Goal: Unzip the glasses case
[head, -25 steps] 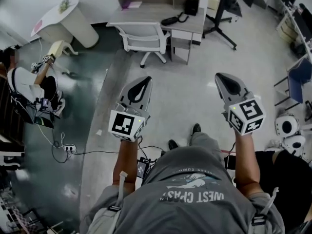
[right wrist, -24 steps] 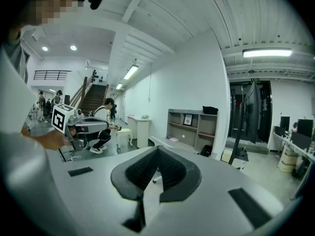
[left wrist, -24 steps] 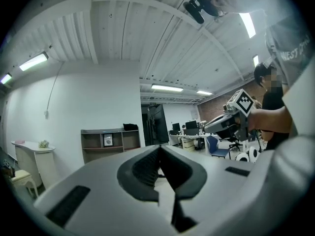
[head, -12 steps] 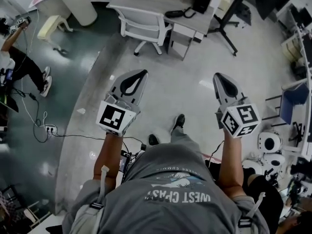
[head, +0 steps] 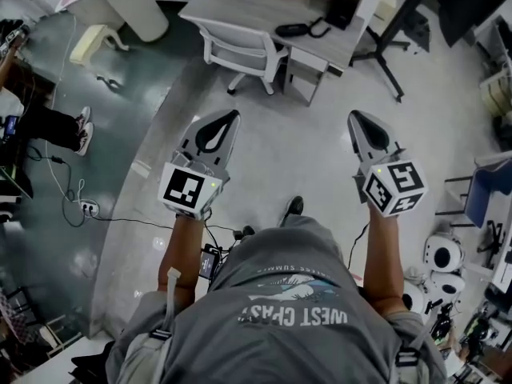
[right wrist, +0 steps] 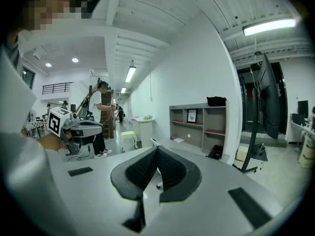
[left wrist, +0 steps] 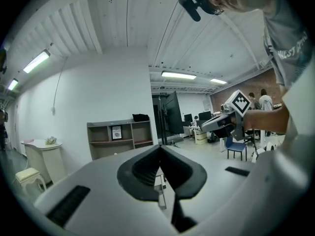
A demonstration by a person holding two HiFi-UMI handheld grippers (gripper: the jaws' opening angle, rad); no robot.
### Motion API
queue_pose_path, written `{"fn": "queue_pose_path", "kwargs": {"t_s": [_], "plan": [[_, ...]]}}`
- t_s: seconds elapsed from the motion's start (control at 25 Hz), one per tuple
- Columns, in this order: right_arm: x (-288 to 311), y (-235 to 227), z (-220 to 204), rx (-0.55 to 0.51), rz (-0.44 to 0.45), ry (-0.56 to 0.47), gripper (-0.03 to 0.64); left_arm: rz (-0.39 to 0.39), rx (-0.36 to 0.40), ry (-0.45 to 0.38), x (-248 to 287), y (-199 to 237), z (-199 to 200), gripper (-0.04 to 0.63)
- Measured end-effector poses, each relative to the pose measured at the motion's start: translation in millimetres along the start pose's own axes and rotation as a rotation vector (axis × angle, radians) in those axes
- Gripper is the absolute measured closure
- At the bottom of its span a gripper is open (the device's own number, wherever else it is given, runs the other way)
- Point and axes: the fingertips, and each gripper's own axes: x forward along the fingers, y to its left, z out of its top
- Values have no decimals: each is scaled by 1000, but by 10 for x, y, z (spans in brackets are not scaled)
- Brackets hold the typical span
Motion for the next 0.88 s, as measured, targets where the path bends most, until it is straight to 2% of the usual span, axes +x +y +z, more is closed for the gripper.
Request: {"fn": "queue_pose_path", "kwargs": {"t_s": [0.44, 0.64, 0.88], "plan": [[367, -915, 47, 17, 81, 1, 606, 76, 28, 36, 864, 15, 92, 597], [379, -1257, 16, 33, 91, -6, 606, 69, 40, 51, 1219, -104, 131, 597], [408, -1546, -56, 78, 72, -5, 606, 22, 52, 80, 1597, -170, 123, 597]]}}
